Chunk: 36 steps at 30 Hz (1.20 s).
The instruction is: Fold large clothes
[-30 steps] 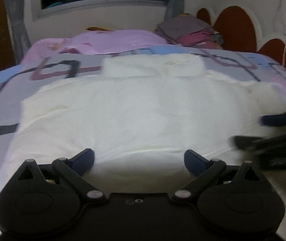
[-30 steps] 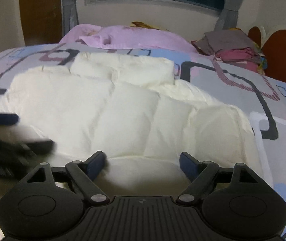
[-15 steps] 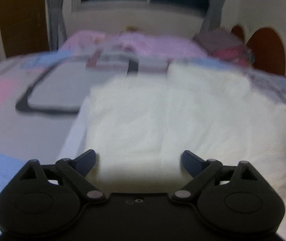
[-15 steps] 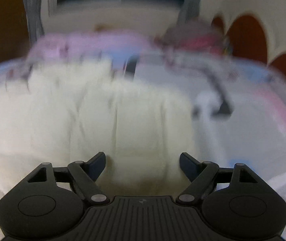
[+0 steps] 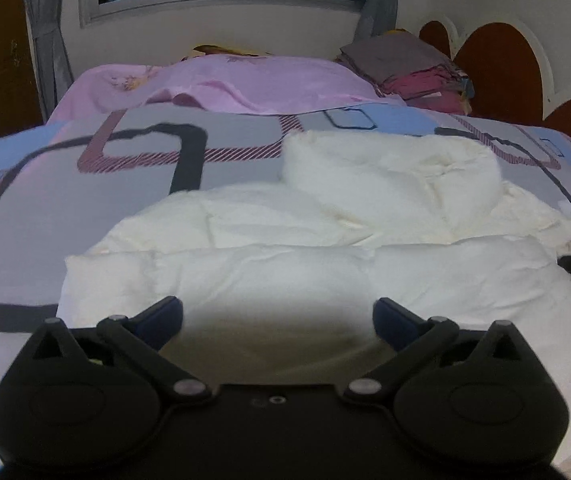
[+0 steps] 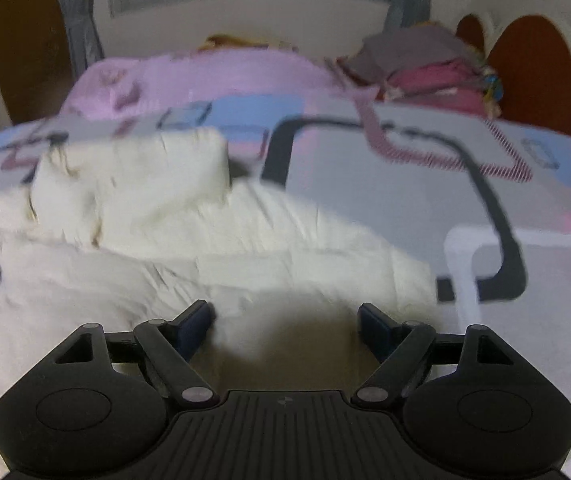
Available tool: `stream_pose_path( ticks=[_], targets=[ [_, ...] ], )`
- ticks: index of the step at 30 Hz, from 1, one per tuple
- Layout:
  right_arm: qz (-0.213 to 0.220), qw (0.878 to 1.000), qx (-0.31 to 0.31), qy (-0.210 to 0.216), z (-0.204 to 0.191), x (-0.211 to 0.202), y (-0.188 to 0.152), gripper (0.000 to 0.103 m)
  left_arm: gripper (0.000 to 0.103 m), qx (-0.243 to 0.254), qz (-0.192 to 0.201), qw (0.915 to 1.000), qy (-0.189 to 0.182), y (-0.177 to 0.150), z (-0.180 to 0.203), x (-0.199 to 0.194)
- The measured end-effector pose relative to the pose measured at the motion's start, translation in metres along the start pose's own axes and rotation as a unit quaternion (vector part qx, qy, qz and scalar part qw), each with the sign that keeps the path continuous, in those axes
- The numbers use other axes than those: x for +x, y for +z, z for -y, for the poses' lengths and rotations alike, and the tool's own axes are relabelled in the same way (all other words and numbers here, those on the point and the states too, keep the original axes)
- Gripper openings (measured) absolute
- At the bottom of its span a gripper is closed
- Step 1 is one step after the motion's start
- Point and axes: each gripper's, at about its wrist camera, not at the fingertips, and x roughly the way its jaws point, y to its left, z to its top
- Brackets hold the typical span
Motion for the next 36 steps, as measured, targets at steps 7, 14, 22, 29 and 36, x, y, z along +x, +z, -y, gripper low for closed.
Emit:
stream_pose_path(
  ticks=[7, 14, 22, 29, 36],
  targets=[
    [0.023, 1.000, -0.004, -0.002, -0.002, 0.012, -0.016, 0.081, 0.103, 0.009, 0.021, 0.9997, 0.012, -0.010, 0.003, 0.004],
    [0.036, 0.999, -0.015, -0.028, -0.010, -0.019, -0.004, 0.081, 0.102, 0.009, 0.001, 0.9991, 0.042, 0.000, 0.011, -0.018],
    [0.052, 0.998, -0.036, -0.016, -0.034, -0.071, -0.043, 0.081, 0.103, 0.023, 0.041, 0.9983, 0.035, -0.028, 0.032, -0.082],
    [0.012, 0.999, -0.007, -0.030, -0.025, -0.038, -0.063, 0.081, 0.103, 0.004, 0.000, 0.9999, 0.017, -0.060, 0.009, -0.053],
    [0.000, 0.999, 0.006, -0.049, -0.028, -0.043, -0.061, 0.081, 0.103, 0.010, -0.005, 0.9996, 0.025, -0.055, 0.007, -0.062]
  ],
)
